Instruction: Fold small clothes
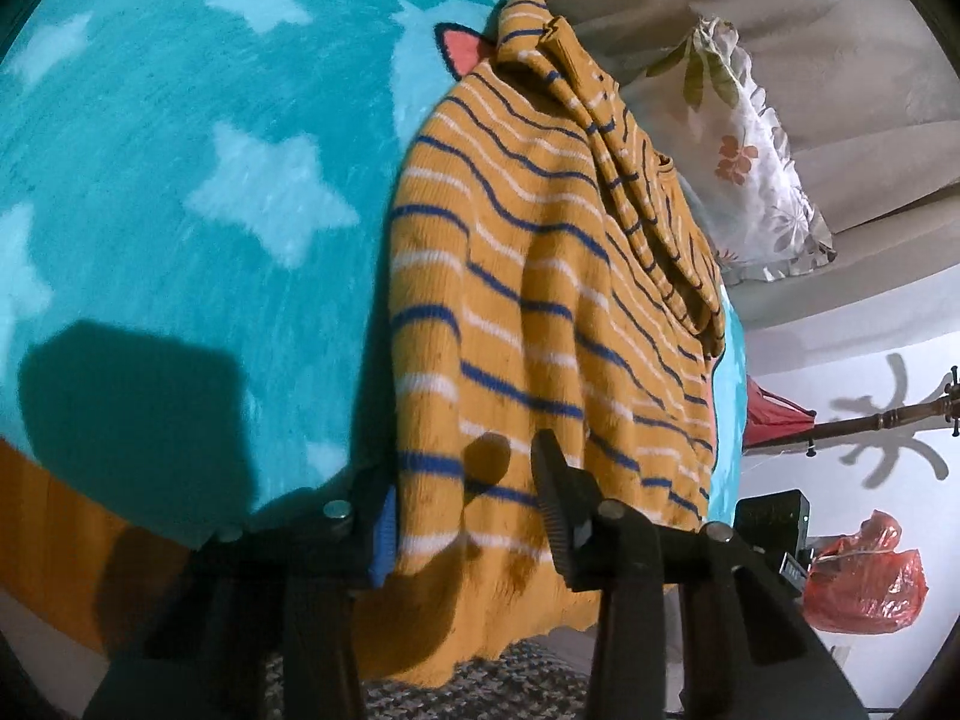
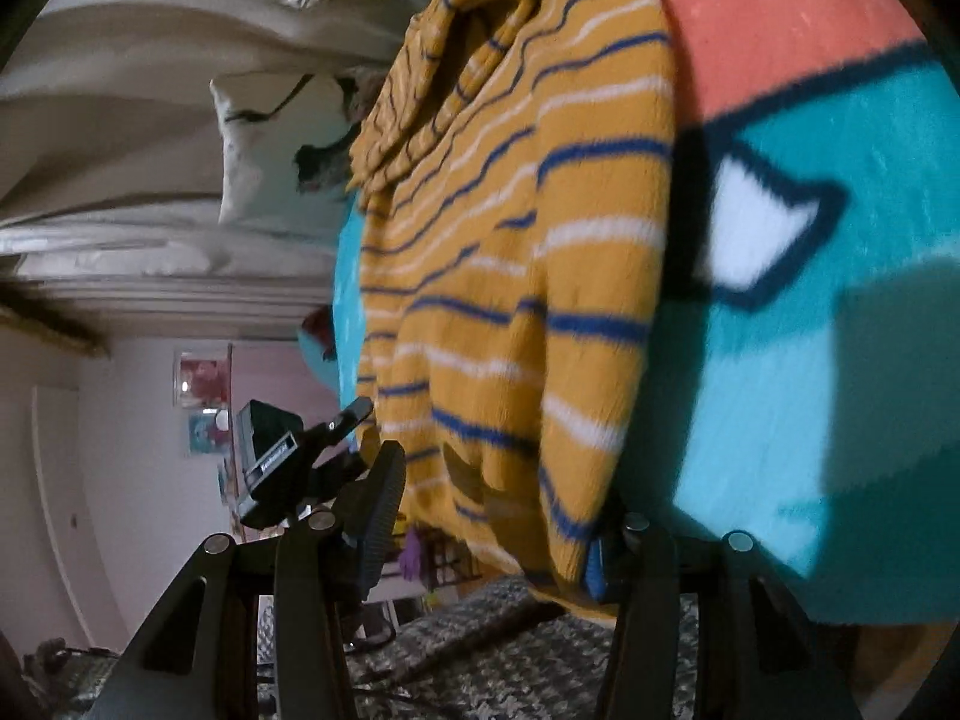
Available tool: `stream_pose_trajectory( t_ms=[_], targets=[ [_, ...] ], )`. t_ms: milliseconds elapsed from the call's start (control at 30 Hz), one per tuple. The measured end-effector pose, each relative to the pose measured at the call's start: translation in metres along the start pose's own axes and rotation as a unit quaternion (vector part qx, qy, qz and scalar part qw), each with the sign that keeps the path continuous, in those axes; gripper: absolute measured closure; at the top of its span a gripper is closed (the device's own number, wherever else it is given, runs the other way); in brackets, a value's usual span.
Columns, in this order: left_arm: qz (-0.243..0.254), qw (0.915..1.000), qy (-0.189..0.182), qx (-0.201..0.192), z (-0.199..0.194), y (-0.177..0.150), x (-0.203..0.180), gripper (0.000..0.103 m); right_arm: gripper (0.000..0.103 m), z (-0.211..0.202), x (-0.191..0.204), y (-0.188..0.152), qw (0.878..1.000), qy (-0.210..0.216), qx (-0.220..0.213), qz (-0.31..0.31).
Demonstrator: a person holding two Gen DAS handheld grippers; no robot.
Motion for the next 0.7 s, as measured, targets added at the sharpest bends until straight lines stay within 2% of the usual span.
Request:
stream_pose_trajectory(
  t_ms=[233,267,333,367,433,500,633,700],
  targets=[
    [0.002,0.9999,0.011,-0.01,0.0,-0.005,0.0,0.066,0.049,0.02,0.012,-0.021,0.999,-0.01,0.037,-0.039],
    [-0.002,0.9998,0.016,-0.012,0.0,-0.004,0.001,0.069,0.049,0.021,0.009,-0.024,0.998,-0.009,0.042,-0.044],
    [-0.01,0.999,0.041,-0.016,-0.001,-0.004,0.008,0.093,0.049,0.027,0.013,-0.027,0.997,-0.013,0.049,-0.056],
    [-0.016,0.9987,0.046,-0.017,-0.001,-0.004,0.01,0.094,0.049,0.028,0.014,-0.027,0.997,-0.016,0.049,-0.064],
    [-0.043,0.9981,0.034,-0.028,-0.005,-0.004,0.016,0.095,0.059,0.028,0.013,-0.028,0.995,-0.03,0.047,-0.077],
    [-0.055,0.9966,0.044,-0.043,-0.012,-0.004,0.019,0.095,0.09,0.027,0.007,-0.027,0.993,-0.057,0.048,-0.089],
    [-0.049,0.9946,0.073,-0.056,-0.034,-0.013,0.01,0.096,0.095,0.019,0.005,-0.031,0.983,-0.104,0.076,-0.13],
    [-0.045,0.9942,0.072,-0.065,-0.053,-0.022,-0.003,0.096,0.096,0.005,0.015,-0.039,0.98,-0.098,0.088,-0.151]
  ],
)
Point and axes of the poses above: each gripper's, at about its wrist camera, not at the fingertips, and z roughly the way its jaws point, x to its left, y to its top, the point moved 9 cm from there along z, roughly the way its jaws point, and after that the axes turned 14 degrees about -y, right-handed, at the moved point
